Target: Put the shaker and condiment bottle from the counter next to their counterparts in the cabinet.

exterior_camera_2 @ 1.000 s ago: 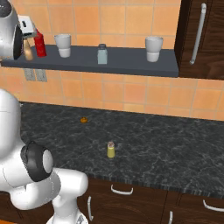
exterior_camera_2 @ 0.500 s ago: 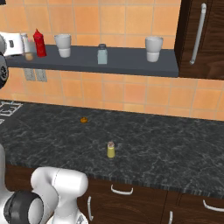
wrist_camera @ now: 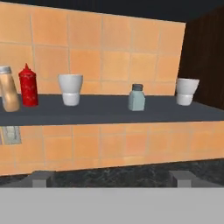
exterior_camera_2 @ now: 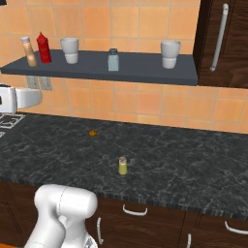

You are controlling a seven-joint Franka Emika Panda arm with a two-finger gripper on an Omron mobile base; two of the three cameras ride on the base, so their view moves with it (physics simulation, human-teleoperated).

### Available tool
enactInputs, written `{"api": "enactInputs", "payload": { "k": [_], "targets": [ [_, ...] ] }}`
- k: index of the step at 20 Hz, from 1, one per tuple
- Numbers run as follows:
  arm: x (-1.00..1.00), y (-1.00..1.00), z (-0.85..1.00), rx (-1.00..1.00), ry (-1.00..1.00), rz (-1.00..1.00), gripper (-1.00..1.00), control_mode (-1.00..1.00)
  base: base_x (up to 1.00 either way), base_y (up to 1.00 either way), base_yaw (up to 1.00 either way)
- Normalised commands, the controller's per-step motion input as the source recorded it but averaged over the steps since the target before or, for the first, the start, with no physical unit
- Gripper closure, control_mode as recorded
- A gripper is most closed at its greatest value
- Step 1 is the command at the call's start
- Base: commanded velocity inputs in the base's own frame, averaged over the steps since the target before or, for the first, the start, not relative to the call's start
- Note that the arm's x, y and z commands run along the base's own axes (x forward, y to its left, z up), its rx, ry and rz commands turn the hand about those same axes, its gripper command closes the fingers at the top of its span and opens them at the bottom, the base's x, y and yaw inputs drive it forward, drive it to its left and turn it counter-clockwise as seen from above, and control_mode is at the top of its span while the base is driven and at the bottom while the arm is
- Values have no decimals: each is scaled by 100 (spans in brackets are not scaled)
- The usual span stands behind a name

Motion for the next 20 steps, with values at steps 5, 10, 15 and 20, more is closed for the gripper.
{"api": "enactInputs", "payload": {
  "k": [5, 10, 15, 20],
  "targets": [
    [-32, -66, -60, 0, -10, -18, -100, -100, 0, 0, 0],
    [-10, -56, -79, 0, -5, -17, -100, -100, 0, 0, 0],
    [-6, -53, -90, 0, -6, -14, -100, -100, 0, 0, 0],
    [0, -45, -99, 0, -15, -3, -100, -100, 0, 0, 0]
  ]
}}
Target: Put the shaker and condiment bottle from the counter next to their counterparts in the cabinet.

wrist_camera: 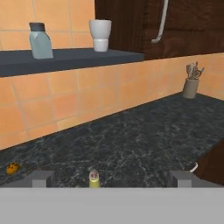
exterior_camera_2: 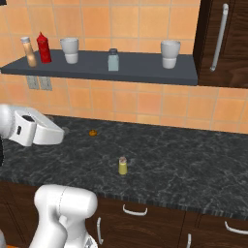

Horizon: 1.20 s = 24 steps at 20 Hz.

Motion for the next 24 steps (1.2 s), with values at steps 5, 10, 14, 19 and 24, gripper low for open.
{"api": "enactInputs", "payload": {
  "k": [5, 10, 14, 19, 24],
  "targets": [
    [4, -14, -100, -2, -25, 0, -100, -100, 0, 0, 0],
    [10, -7, -100, -4, -30, 2, -100, -100, 0, 0, 0],
    [7, -27, -100, -4, -34, 3, -100, -100, 0, 0, 0],
    [29, -30, -100, -6, -34, 6, -100, -100, 0, 0, 0],
    [25, -25, -100, -5, -20, 3, -100, -100, 0, 0, 0]
  ]
}}
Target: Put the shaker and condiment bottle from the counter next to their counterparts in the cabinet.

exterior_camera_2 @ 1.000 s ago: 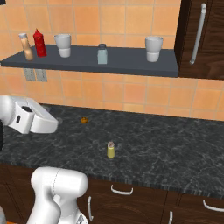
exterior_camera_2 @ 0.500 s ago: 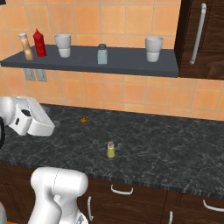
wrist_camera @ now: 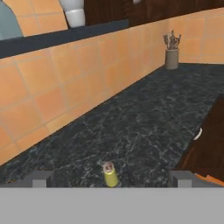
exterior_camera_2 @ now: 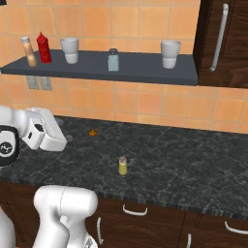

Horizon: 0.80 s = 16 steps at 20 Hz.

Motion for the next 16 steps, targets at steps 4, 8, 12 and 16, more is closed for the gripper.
{"api": "enactInputs", "payload": {
  "k": [4, 8, 12, 16],
  "targets": [
    [14, -24, -100, -2, -16, 0, -100, -100, 0, 0, 0],
    [7, -33, -100, 0, -19, 0, -100, -100, 0, 0, 0],
    [6, -49, -100, 0, -21, 0, -100, -100, 0, 0, 0],
    [5, -42, -96, 0, -17, 0, -100, -100, 0, 0, 0]
  ]
}}
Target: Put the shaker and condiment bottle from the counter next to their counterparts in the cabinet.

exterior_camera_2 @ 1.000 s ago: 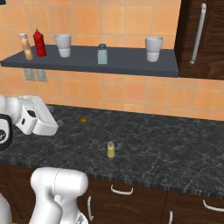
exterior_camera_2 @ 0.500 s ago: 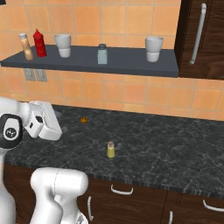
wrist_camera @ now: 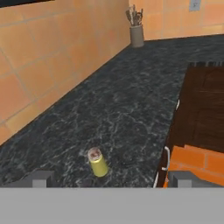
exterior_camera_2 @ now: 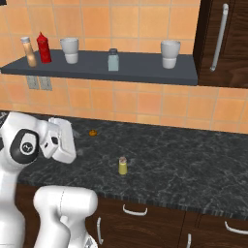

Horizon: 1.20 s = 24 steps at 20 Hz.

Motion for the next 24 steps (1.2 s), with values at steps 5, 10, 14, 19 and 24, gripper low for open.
{"api": "enactInputs", "payload": {
  "k": [5, 10, 14, 19, 24],
  "targets": [
    [0, -7, -43, 0, -4, -2, -100, -100, 0, 0, 0],
    [0, -8, -33, 0, 0, -1, -100, -100, 0, 0, 0],
    [0, -26, -49, 0, -2, -3, -100, -100, 0, 0, 0],
    [9, -16, -45, -2, -1, -2, -100, -100, 0, 0, 0],
    [31, -15, -42, -4, -2, 0, -100, -100, 0, 0, 0]
  ]
}}
